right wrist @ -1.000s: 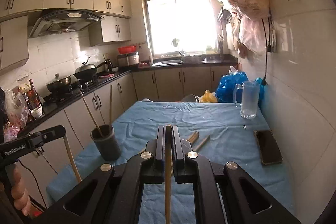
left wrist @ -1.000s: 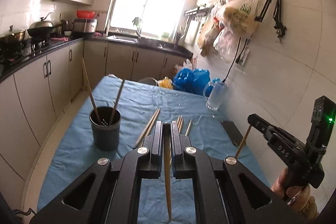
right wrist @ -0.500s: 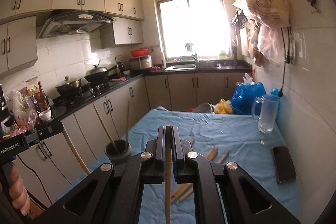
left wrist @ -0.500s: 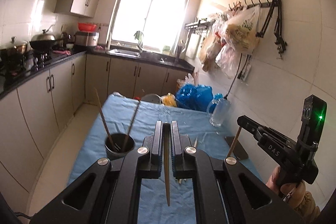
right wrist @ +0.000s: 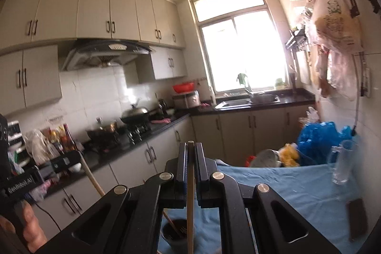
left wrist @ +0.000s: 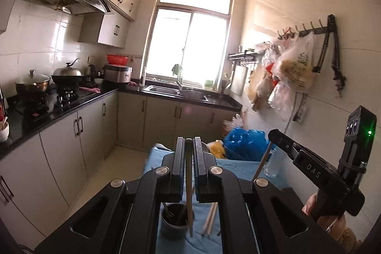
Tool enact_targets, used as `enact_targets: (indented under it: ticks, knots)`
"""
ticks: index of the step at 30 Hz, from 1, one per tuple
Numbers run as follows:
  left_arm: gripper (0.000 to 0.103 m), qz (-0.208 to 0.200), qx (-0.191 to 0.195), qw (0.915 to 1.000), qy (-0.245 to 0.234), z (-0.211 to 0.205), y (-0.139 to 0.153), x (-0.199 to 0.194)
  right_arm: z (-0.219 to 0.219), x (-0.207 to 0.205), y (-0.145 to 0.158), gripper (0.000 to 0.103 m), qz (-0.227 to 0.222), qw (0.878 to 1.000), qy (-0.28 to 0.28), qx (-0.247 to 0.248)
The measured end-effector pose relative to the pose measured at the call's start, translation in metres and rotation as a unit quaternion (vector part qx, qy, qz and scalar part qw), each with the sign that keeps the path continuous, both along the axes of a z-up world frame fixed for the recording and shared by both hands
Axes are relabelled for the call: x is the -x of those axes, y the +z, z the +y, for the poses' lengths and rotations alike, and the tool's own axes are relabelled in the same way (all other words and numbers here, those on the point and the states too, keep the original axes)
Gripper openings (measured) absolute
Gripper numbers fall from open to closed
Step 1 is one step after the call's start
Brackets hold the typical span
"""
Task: Organize utensils
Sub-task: 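Lower both chopsticks into the black holder and open the tools, then move both open tools back over the loose chopsticks on the towel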
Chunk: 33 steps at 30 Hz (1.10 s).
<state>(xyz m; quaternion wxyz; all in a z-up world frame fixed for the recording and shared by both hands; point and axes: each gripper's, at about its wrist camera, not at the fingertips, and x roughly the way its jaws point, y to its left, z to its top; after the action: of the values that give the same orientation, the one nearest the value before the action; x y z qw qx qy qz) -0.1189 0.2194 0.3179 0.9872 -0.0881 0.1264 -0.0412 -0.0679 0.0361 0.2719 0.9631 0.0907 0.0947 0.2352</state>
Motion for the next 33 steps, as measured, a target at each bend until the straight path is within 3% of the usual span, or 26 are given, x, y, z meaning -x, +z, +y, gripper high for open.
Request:
enact_targets:
  ticks: [6, 14, 19, 26, 27, 30, 33]
  knots:
    - [0.006, 0.010, 0.001, 0.9998, 0.016, 0.014, -0.006, -0.046, 0.038, -0.033, 0.001, 0.005, -0.015, 1.000, 0.000, -0.014]
    - [0.006, 0.080, 0.017, 0.9963, 0.025, 0.027, -0.058, -0.108, 0.063, -0.081, -0.039, 0.006, 0.026, 1.000, -0.010, 0.003]
    - [0.006, 0.111, 0.024, 0.9934, 0.020, 0.027, -0.083, -0.120, 0.060, -0.092, -0.065, 0.006, 0.057, 0.998, -0.015, 0.016]
    - [0.007, 0.116, 0.027, 0.9928, 0.018, 0.022, -0.086, -0.112, 0.060, -0.091, -0.079, 0.007, 0.069, 0.997, -0.013, 0.036]
    - [0.007, 0.115, 0.028, 0.9928, 0.019, 0.021, -0.084, -0.108, 0.060, -0.091, -0.079, 0.011, 0.069, 0.997, -0.013, 0.037]
    - [0.013, 0.111, 0.029, 0.9931, 0.024, 0.024, -0.079, -0.098, 0.055, -0.088, -0.075, 0.042, 0.069, 0.997, -0.016, 0.032]
    - [0.033, 0.101, 0.025, 0.9940, 0.036, 0.023, -0.074, -0.083, 0.043, -0.080, -0.067, 0.044, 0.061, 0.997, -0.026, 0.026]
